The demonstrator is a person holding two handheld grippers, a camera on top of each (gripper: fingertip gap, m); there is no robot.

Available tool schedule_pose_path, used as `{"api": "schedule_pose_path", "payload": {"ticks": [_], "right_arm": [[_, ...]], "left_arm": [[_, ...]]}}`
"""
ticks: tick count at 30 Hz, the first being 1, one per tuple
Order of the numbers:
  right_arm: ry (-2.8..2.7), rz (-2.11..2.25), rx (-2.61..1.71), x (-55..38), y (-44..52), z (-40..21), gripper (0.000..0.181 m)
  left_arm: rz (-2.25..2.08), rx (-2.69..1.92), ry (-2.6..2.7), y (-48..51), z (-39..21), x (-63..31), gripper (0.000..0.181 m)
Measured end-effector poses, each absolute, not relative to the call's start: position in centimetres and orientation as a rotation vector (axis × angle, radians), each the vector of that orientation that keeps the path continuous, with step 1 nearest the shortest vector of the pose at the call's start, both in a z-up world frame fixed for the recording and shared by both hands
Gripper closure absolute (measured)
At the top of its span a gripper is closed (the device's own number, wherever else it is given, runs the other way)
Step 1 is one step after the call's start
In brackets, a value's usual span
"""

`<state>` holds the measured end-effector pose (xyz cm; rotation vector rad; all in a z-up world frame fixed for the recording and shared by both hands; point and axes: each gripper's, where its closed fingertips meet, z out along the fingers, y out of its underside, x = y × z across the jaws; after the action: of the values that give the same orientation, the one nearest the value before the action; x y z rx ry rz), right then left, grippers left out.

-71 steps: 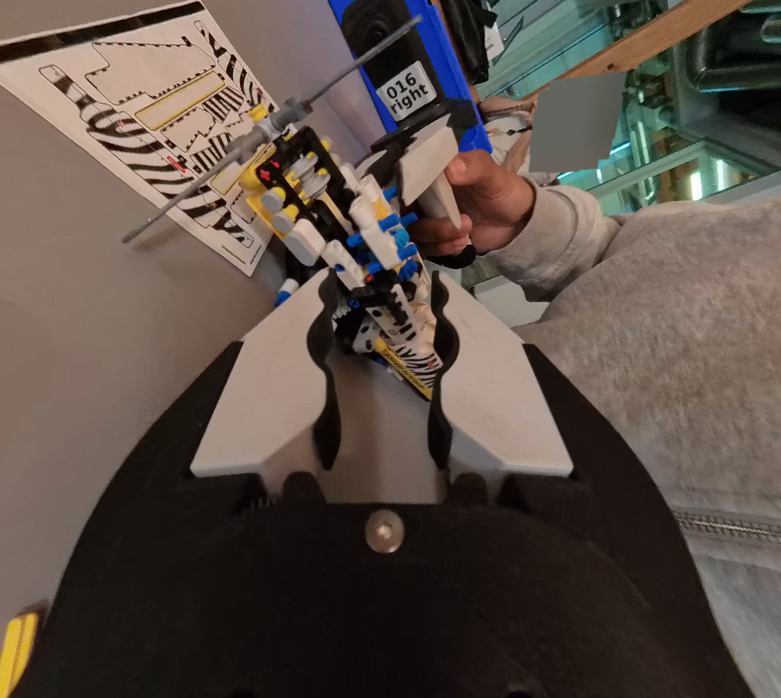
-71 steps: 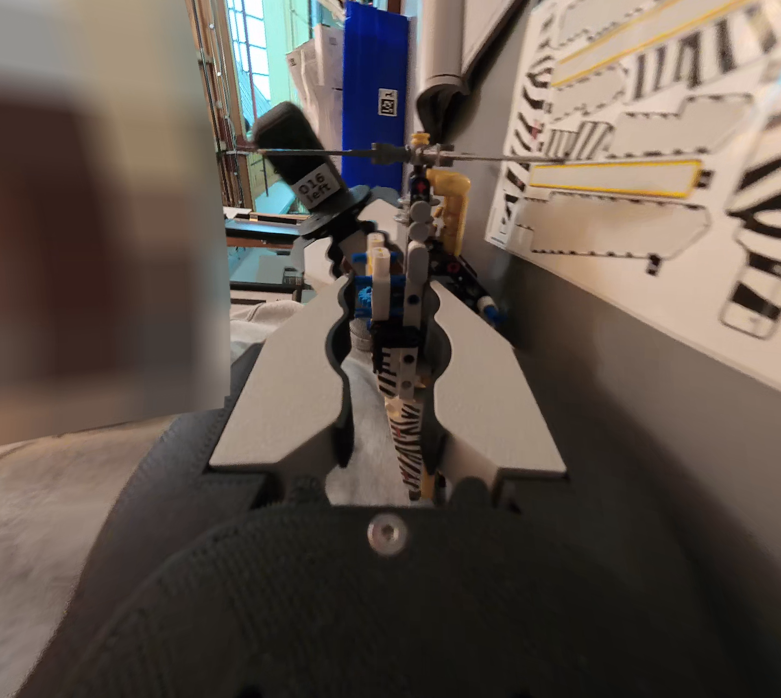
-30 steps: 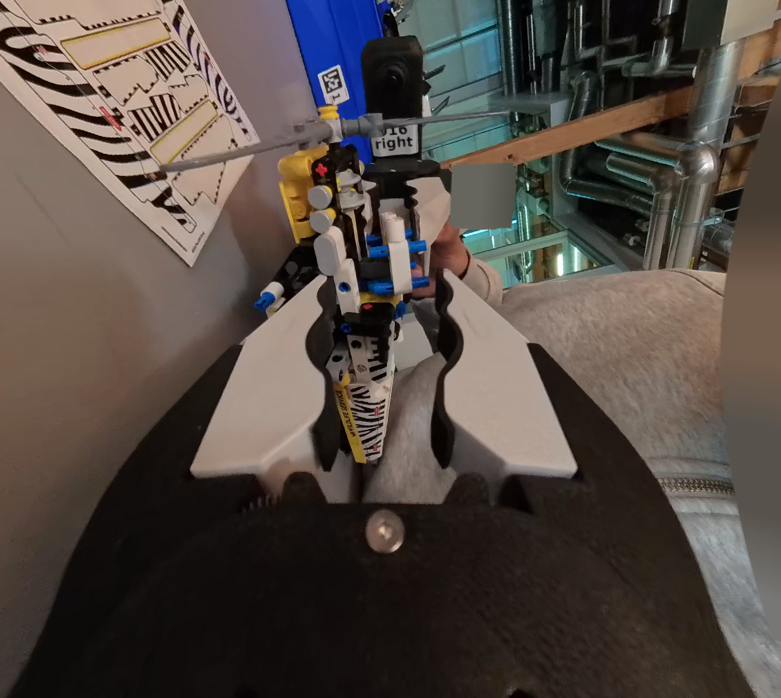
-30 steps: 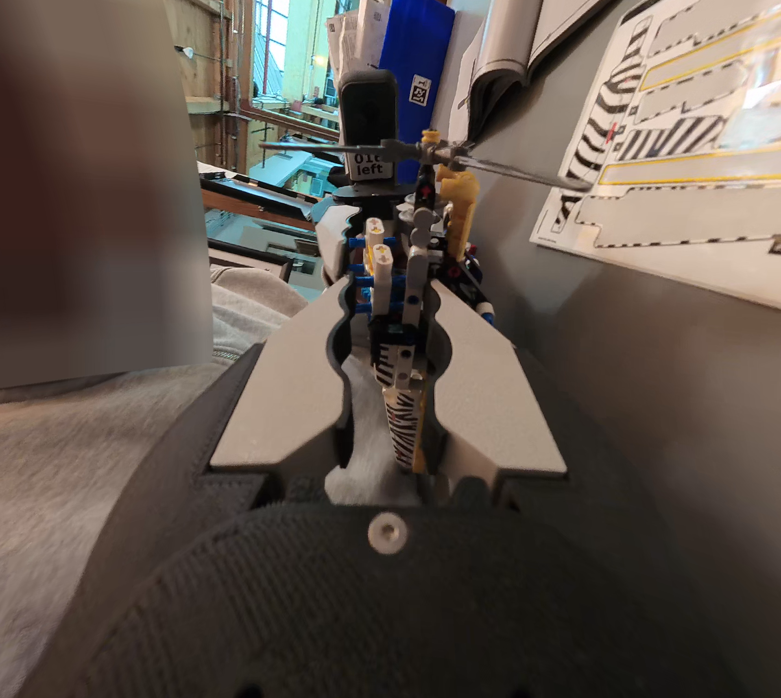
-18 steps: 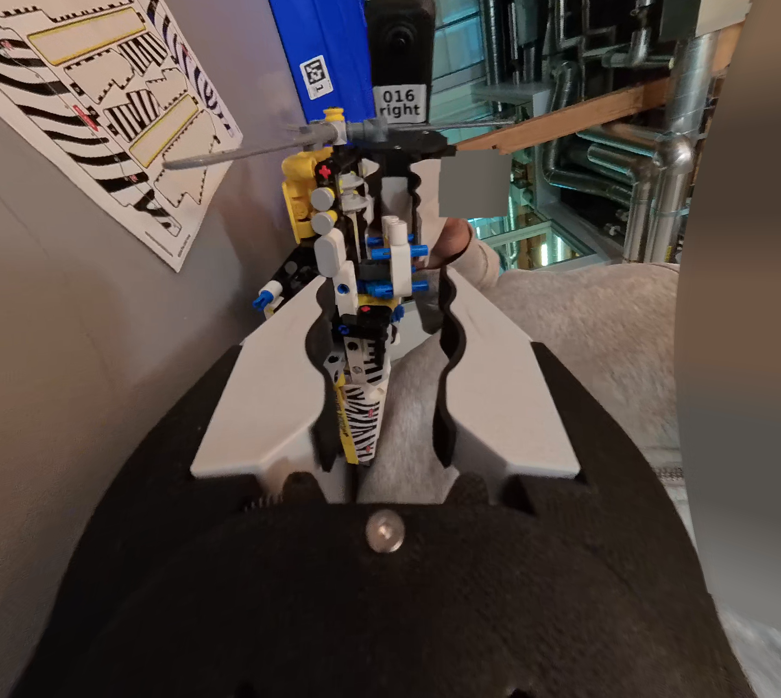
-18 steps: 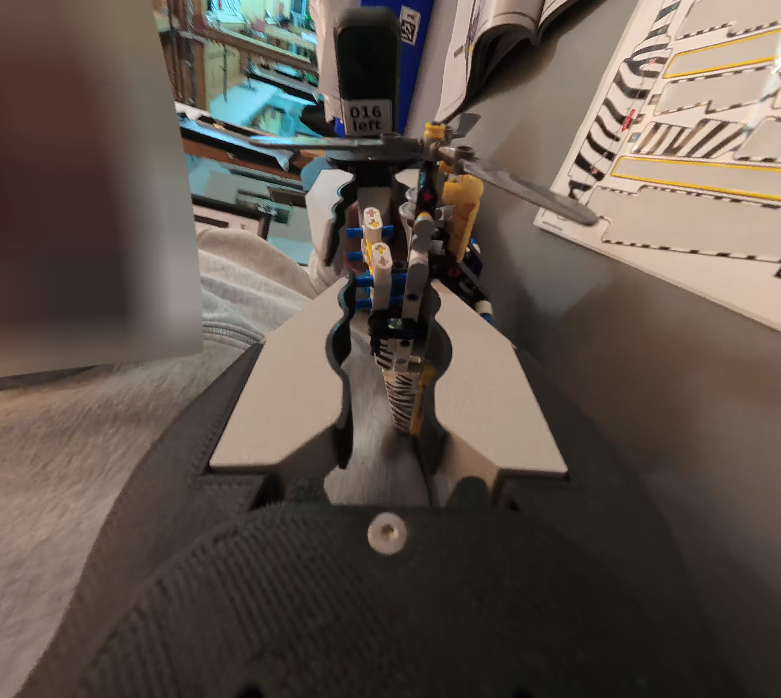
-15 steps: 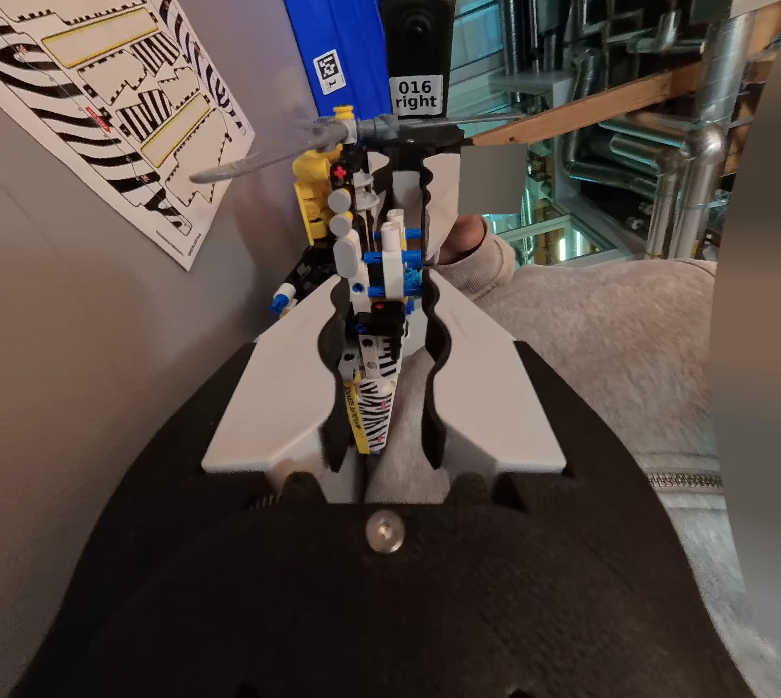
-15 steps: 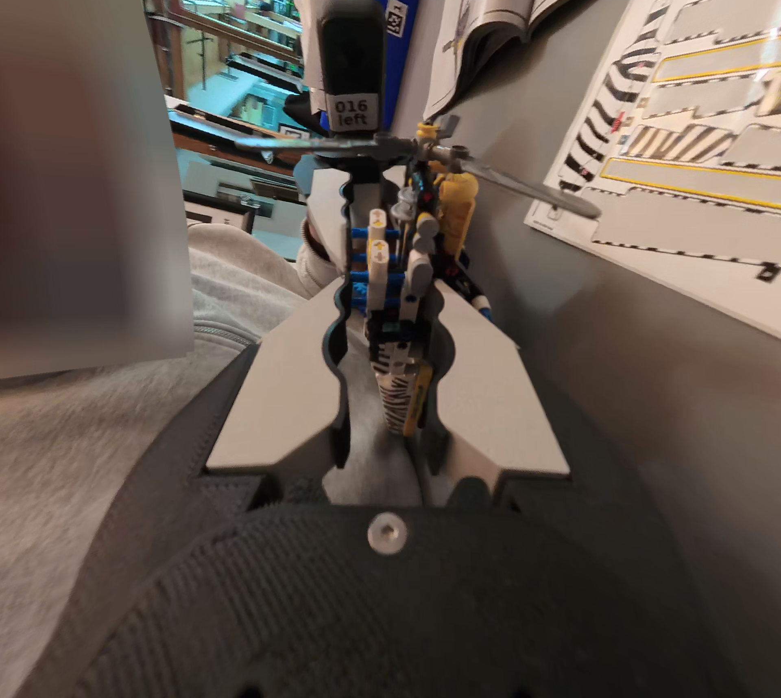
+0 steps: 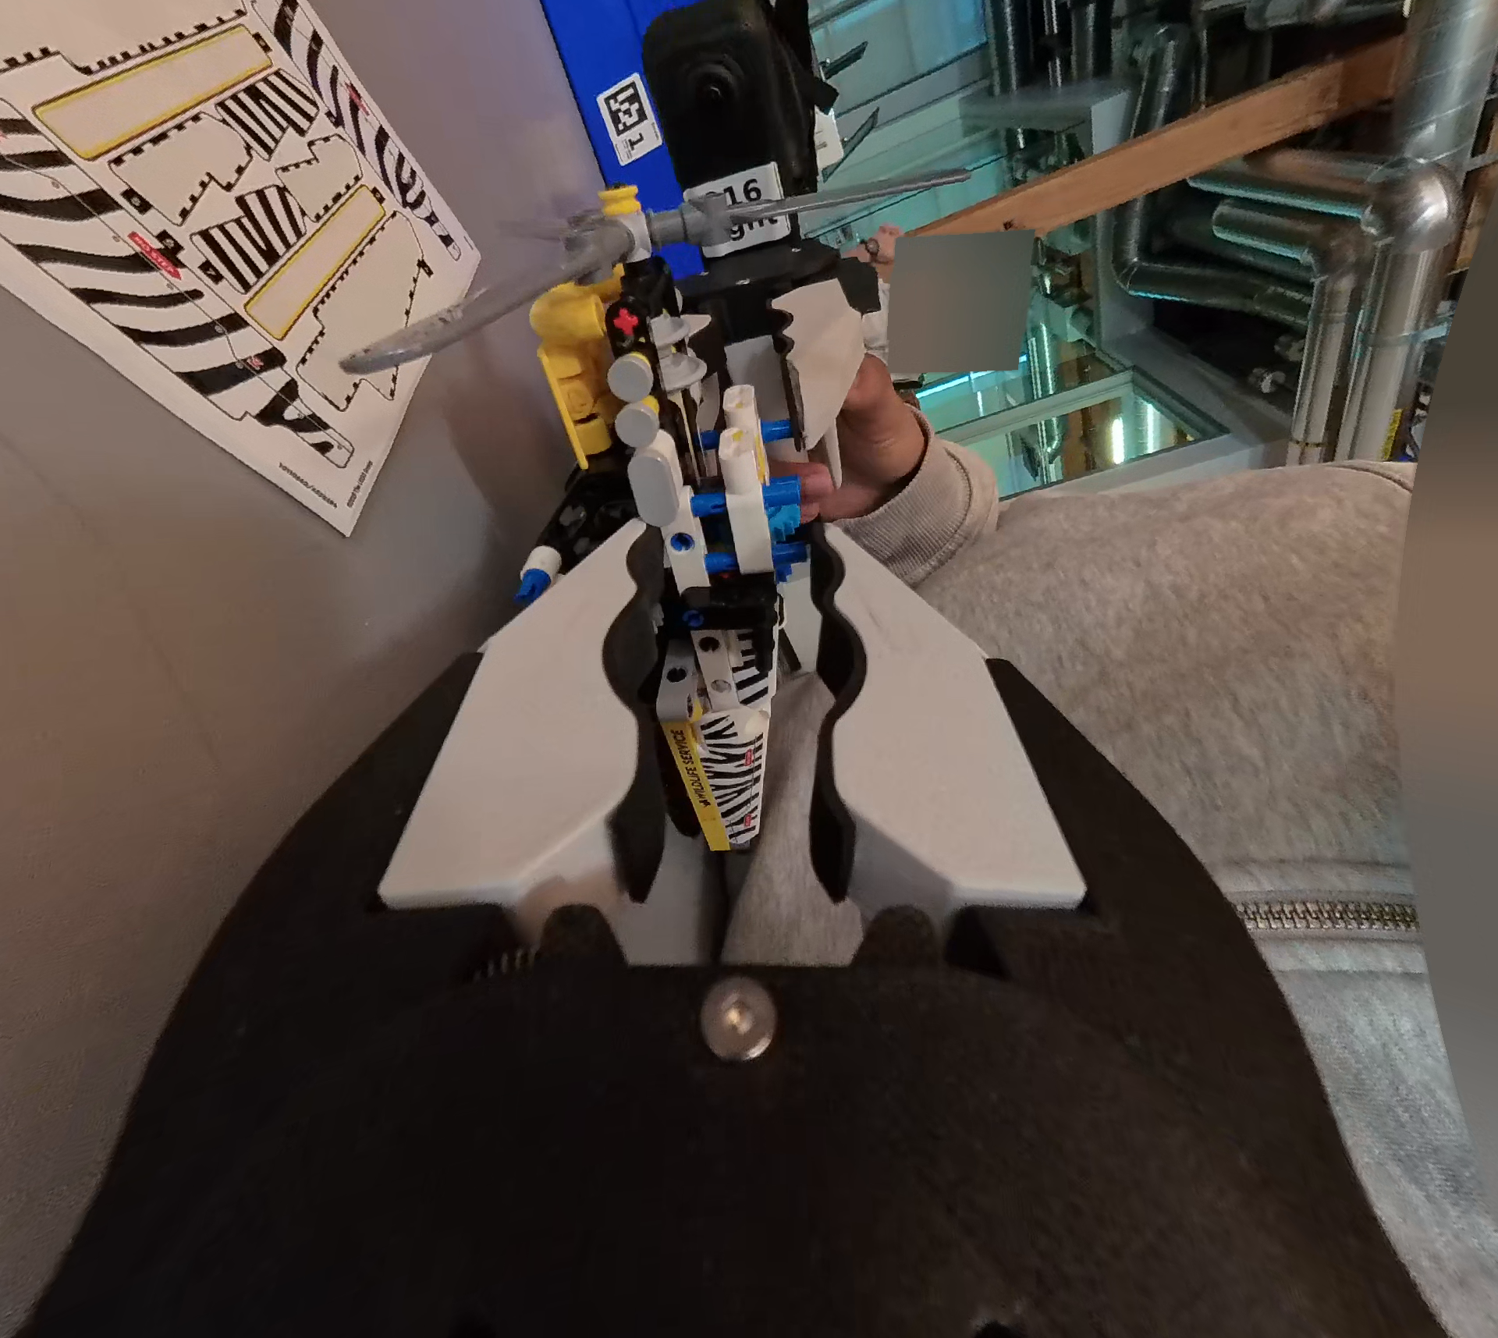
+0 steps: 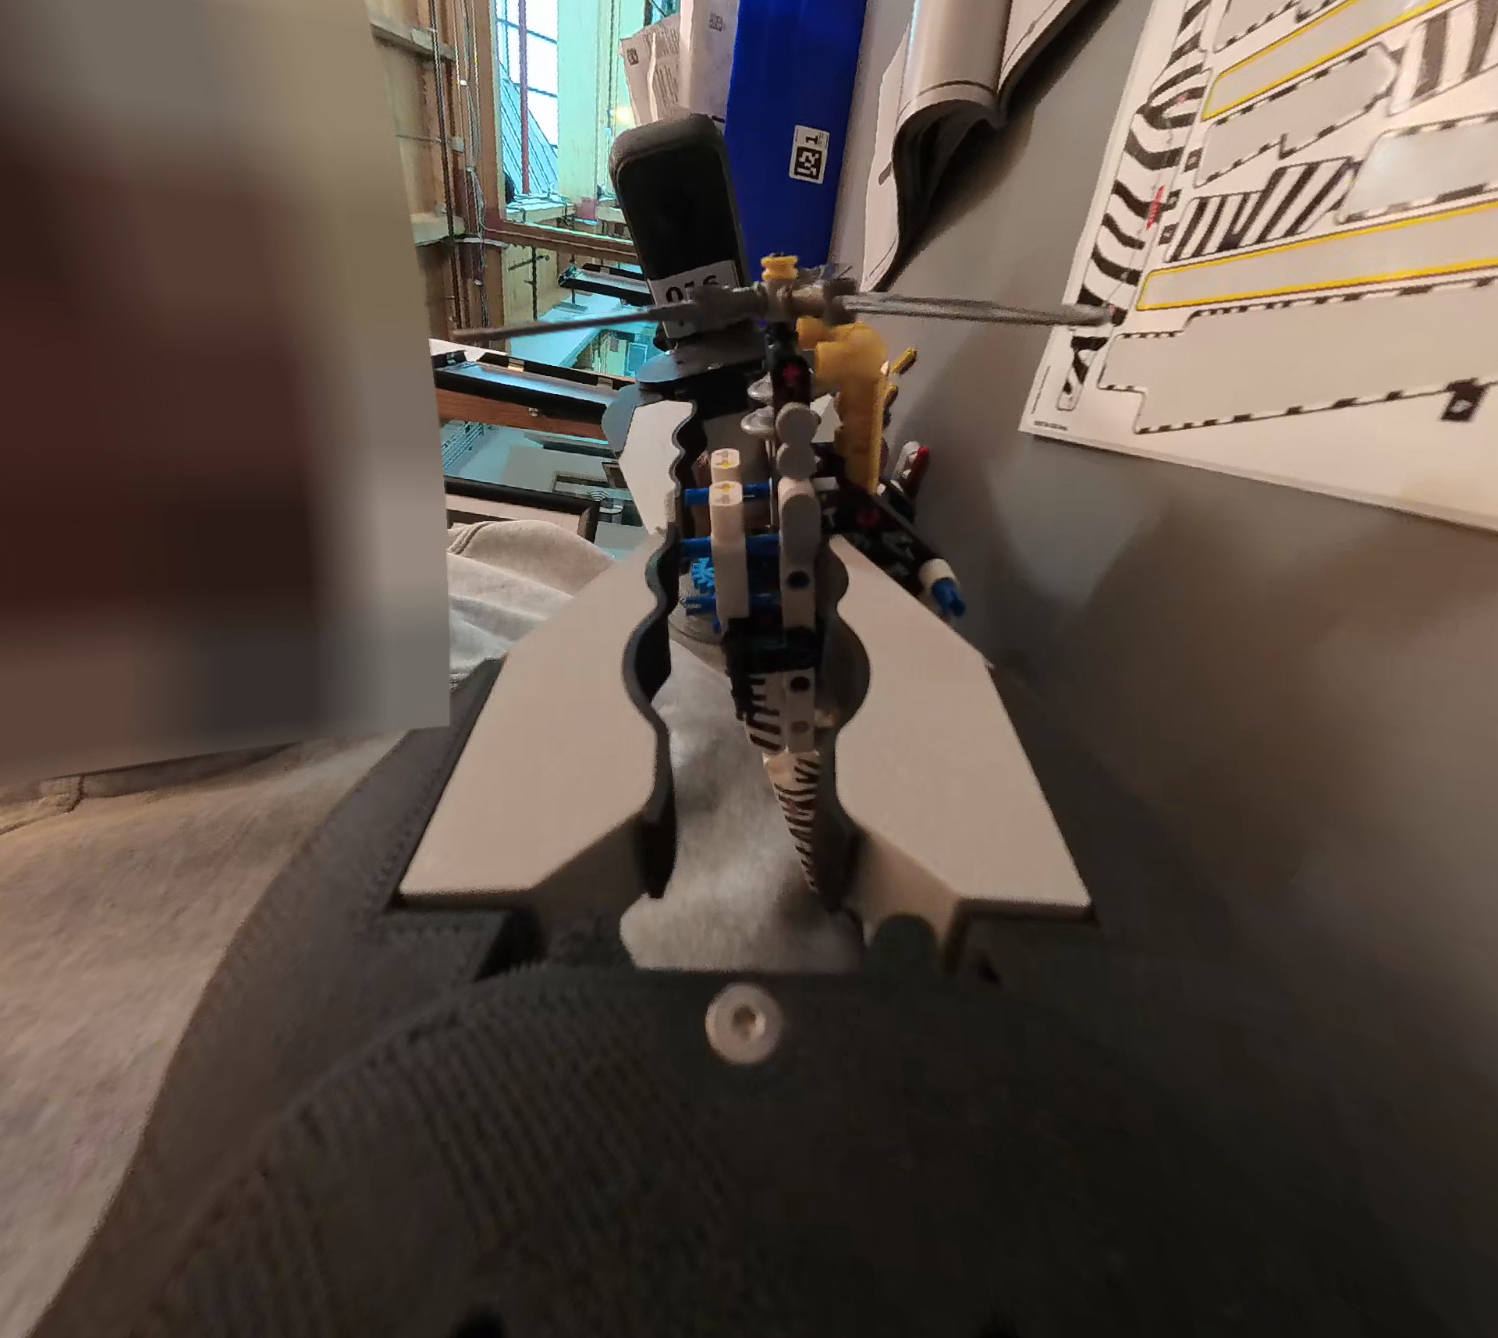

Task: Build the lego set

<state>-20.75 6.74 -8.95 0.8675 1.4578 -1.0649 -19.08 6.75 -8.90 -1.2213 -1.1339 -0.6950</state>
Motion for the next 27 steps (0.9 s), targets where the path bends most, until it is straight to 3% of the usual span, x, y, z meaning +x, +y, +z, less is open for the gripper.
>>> {"api": "schedule_pose_path", "payload": {"ticks": [6, 12, 17, 27], "right_arm": [[1.496, -1.064, 0.842, -20.6, 6.9, -8.8, 0.152], [1.504, -1.072, 0.838, -20.6, 7.0, -8.6, 0.152], [1.529, -1.086, 0.811, -20.4, 7.1, -8.3, 0.152], [1.510, -1.117, 0.781, -20.3, 7.2, -7.7, 0.152]], "left_arm": [[-0.736, -1.161, -1.096, 6.8, -8.0, -19.0, 0.129], [-0.753, -1.114, -1.107, 6.7, -7.9, -19.3, 0.133], [-0.738, -1.109, -1.128, 6.7, -8.2, -19.5, 0.148], [-0.670, -1.146, -1.096, 6.9, -7.8, -19.4, 0.149]]}}
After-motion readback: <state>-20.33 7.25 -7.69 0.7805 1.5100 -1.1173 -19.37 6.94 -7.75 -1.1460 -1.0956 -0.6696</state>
